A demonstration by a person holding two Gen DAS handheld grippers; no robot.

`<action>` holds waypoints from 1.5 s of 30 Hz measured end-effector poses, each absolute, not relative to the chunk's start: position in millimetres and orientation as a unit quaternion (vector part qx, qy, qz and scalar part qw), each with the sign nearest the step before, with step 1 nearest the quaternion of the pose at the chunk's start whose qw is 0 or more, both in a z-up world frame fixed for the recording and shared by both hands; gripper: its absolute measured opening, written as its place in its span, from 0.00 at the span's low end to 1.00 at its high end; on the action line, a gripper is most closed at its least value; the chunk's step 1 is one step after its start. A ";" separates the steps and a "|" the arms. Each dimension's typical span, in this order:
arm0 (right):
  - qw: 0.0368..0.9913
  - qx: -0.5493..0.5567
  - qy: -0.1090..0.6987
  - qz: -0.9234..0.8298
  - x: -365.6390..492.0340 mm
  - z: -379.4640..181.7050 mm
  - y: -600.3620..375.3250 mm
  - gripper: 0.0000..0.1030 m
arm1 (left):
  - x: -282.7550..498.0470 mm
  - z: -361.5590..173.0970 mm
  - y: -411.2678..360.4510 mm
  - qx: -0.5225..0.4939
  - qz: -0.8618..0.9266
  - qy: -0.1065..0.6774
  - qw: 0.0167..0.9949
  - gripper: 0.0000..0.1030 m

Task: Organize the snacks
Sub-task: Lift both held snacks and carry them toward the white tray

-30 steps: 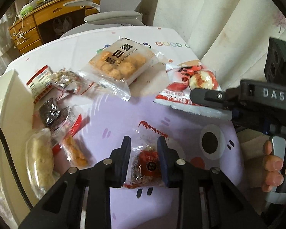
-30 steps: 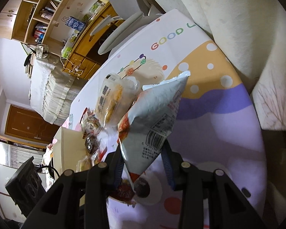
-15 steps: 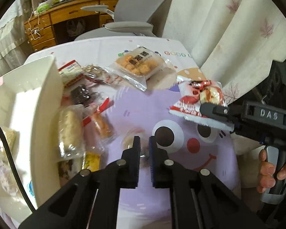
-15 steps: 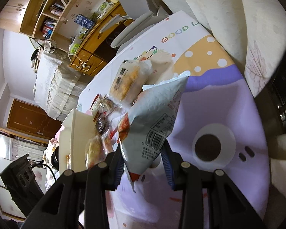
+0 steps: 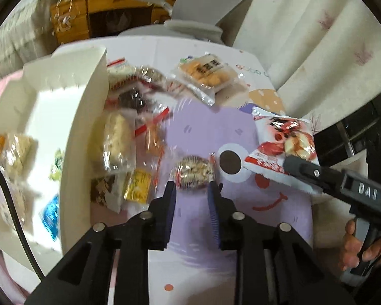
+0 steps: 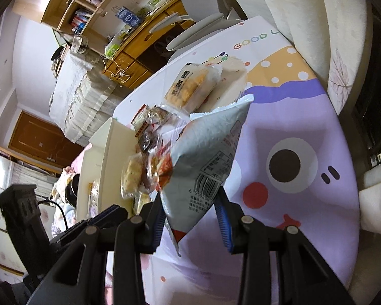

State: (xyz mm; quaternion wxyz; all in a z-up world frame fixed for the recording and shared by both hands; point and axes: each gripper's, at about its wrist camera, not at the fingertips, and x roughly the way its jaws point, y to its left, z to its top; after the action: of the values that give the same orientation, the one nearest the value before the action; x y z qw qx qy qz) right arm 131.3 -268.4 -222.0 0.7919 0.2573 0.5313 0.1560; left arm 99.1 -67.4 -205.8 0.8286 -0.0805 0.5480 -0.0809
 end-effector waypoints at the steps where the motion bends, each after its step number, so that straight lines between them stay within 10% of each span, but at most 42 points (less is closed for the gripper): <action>1: 0.793 0.250 0.533 0.155 129.3 -222.6 -268.3 0.36 | 99.9 -209.7 -67.1 -0.085 -0.077 0.553 0.825 0.29; 8: 0.793 0.222 0.547 0.151 112.7 -232.5 -273.0 0.36 | 113.5 -225.9 -78.8 -0.083 -0.074 0.574 0.812 0.50; 22: 0.761 0.216 0.592 0.152 96.8 -267.6 -287.0 0.36 | 158.1 -272.6 -115.6 -0.039 -0.036 0.622 0.781 0.61; 45: 0.770 0.213 0.586 0.135 98.8 -258.0 -296.1 0.36 | 167.3 -287.2 -117.4 -0.005 -0.020 0.628 0.778 0.42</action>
State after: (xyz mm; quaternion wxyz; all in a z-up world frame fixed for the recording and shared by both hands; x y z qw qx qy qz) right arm 98.8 -296.1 -258.0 0.7697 0.2130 0.5864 0.1354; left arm 167.3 -117.4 -287.2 0.7780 -0.0047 0.6280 -0.0197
